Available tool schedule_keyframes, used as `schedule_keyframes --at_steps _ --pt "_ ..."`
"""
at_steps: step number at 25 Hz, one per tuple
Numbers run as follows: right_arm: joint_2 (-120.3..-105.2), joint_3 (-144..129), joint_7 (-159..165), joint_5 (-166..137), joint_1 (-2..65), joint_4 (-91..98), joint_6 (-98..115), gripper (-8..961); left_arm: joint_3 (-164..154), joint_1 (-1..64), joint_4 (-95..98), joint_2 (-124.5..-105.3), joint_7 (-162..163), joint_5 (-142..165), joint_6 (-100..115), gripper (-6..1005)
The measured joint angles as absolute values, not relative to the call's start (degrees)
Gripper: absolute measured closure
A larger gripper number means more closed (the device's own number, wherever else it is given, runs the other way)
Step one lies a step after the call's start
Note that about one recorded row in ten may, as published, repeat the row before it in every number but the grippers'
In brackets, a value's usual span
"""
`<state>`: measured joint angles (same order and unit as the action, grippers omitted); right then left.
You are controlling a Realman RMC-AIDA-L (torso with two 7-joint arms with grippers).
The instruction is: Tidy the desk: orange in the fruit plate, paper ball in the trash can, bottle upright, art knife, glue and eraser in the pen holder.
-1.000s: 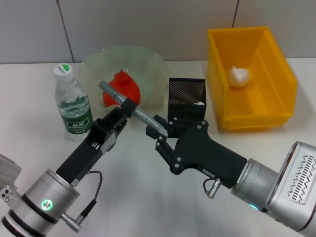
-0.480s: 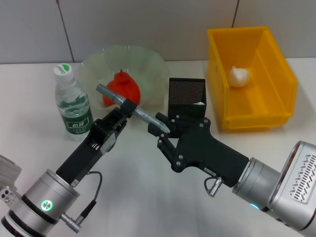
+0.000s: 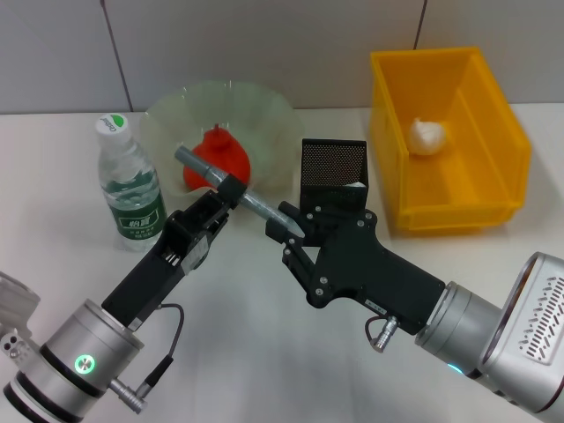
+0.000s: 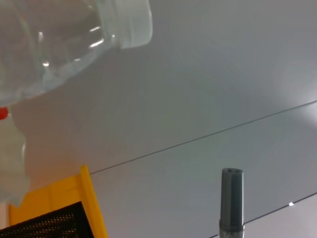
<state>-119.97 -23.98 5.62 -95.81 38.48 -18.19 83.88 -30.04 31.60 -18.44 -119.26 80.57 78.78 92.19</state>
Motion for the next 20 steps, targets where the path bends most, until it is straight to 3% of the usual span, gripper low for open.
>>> schedule_keyframes --at_steps 11,16,20 --pt "-119.97 -23.95 5.62 -95.81 38.5 -18.2 84.12 800 -26.54 31.14 -17.6 -119.27 80.4 83.2 92.07 756" --pt "-119.96 -23.84 5.62 -95.8 38.43 -18.19 84.2 800 -26.52 31.03 -17.54 -119.27 80.39 83.2 91.86 567" --pt "-119.97 -23.82 5.62 -95.79 38.4 -18.19 84.21 800 -26.48 31.02 -17.4 -119.27 80.4 83.19 91.84 501"
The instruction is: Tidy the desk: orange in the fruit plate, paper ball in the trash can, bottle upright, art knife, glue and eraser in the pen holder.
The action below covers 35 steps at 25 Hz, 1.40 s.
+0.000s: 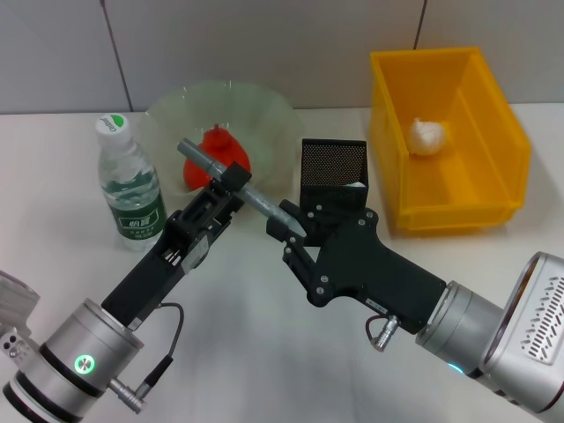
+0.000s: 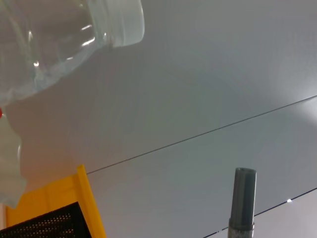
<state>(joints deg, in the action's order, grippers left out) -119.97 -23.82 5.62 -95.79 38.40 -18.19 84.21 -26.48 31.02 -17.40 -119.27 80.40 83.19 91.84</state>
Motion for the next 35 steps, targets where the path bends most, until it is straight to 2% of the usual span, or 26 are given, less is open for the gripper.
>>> schedule_keyframes --at_steps 6,9,15,26,35 --pt "-119.97 -23.79 5.62 -95.79 38.22 -18.17 84.26 801 -26.45 30.74 -17.08 -119.27 80.37 83.15 91.84 402" --pt "-119.97 -23.75 5.62 -95.79 38.06 -18.11 84.45 801 -26.5 30.68 -16.79 -119.26 80.36 83.17 91.84 147" --pt "-119.97 -22.52 5.62 -95.79 37.14 -17.7 86.49 801 -27.1 30.94 -9.23 -119.2 80.04 87.44 92.87 150" --pt "-119.81 -22.4 6.38 -95.79 34.97 -16.74 88.69 799 -32.53 29.46 16.72 -118.39 72.76 109.5 106.73 152" --pt "-119.44 -23.2 22.26 -95.94 32.73 -8.7 92.7 797 -43.45 26.78 25.68 -118.3 63.1 112.92 102.16 152"
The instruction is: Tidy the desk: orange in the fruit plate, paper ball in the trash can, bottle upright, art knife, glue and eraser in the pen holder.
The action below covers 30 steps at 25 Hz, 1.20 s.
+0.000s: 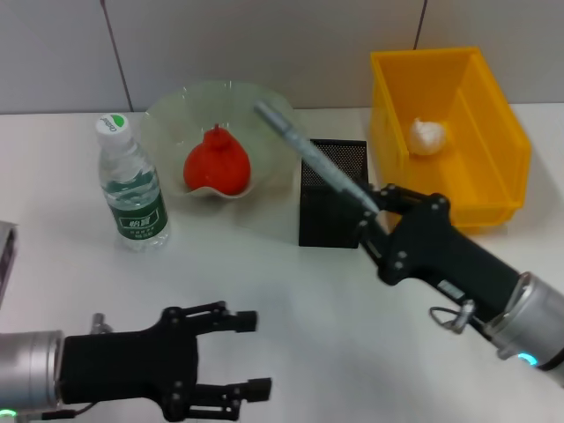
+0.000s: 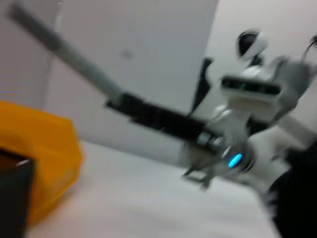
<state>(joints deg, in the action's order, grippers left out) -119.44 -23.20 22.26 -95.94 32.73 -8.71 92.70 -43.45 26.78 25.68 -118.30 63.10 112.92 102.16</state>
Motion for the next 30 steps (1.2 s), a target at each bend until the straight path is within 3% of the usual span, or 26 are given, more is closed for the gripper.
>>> schedule_keyframes --at_steps 11,18,21,22,23,26,27,30 --pt "-119.12 -23.19 57.42 -102.91 29.94 16.92 96.17 796 -42.62 22.31 19.07 -118.74 45.95 101.89 92.95 152" --pt "-117.87 -23.5 80.55 -110.38 32.21 35.88 99.15 794 -42.63 22.4 17.29 -118.74 44.51 99.7 90.36 152" --pt "-116.14 -26.4 92.0 -113.83 34.24 43.03 99.43 794 -42.64 22.51 17.08 -118.74 44.48 99.44 90.17 152" --pt "-114.36 -29.64 101.08 -115.97 35.99 47.89 99.23 794 -42.66 22.53 16.96 -118.74 44.48 98.98 90.05 152" --pt "-114.36 -29.64 101.08 -115.97 35.99 47.89 99.23 794 -42.66 22.53 16.96 -118.74 44.48 98.98 90.05 152" --pt "-111.66 -34.16 111.4 -118.69 38.62 53.43 99.77 793 -42.68 22.58 16.64 -118.74 44.5 98.21 89.41 152" --pt "-110.14 -36.99 118.2 -121.7 40.96 57.17 100.88 793 -42.7 22.62 16.44 -118.74 44.51 97.79 88.9 152" --pt "-109.15 -39.13 125.07 -127.7 45.07 61.2 103.54 792 -42.71 22.69 16.4 -118.74 44.73 97.46 88.56 152"
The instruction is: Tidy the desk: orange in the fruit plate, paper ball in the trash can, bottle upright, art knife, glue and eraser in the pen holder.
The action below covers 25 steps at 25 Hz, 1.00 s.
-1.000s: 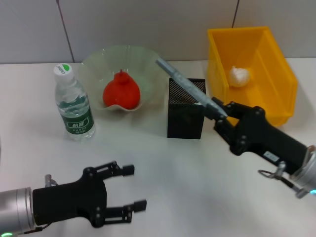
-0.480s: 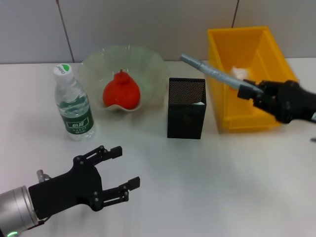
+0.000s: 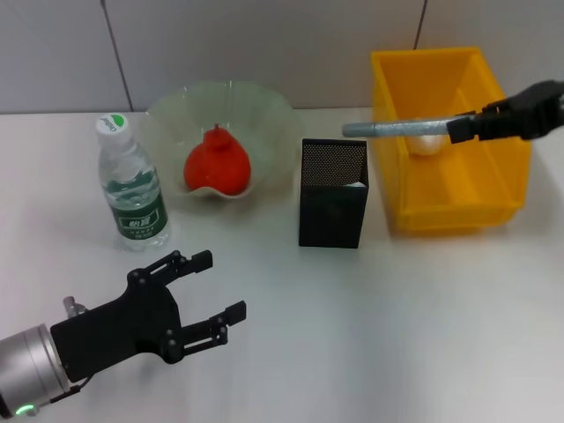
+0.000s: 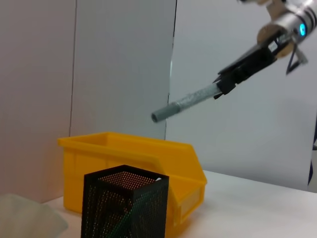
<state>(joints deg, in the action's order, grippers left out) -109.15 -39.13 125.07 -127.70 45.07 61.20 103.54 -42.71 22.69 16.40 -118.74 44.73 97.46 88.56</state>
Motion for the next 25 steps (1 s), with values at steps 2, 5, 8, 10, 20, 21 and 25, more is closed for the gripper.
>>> schedule_keyframes --at_steps 2,5,8,10,20,21,25 --pt "-108.81 -39.99 128.44 -132.7 48.48 62.81 105.73 792 -42.72 22.76 16.4 -118.72 44.88 97.31 88.54 152" --pt "-108.67 -41.73 131.96 -139.48 53.22 63.31 107.25 791 -42.72 22.81 16.4 -118.61 45.07 97.15 88.49 152" --pt "-108.85 -43.19 132.9 -142.73 55.48 63.42 106.65 791 -42.72 22.86 16.4 -118.61 45.07 97.14 88.43 152" --pt "-109.18 -44.71 133.43 -144.91 57.21 63.25 105.49 791 -42.72 22.96 16.26 -118.7 45.08 97.08 88.14 152" --pt "-110.98 -54.15 136.99 -150.62 62.19 60.42 99.55 789 -42.62 22.96 15.61 -118.74 45.08 96.33 87.72 152" --pt "-111.36 -54.73 137.34 -151.33 62.68 60.08 98.81 789 -42.63 22.95 15.59 -118.74 45.08 96.18 87.71 152" --pt "-113.25 -56.37 137.88 -155.19 64.91 57.64 95.88 788 -42.62 22.82 15.54 -118.74 45.03 95.49 87.71 152"
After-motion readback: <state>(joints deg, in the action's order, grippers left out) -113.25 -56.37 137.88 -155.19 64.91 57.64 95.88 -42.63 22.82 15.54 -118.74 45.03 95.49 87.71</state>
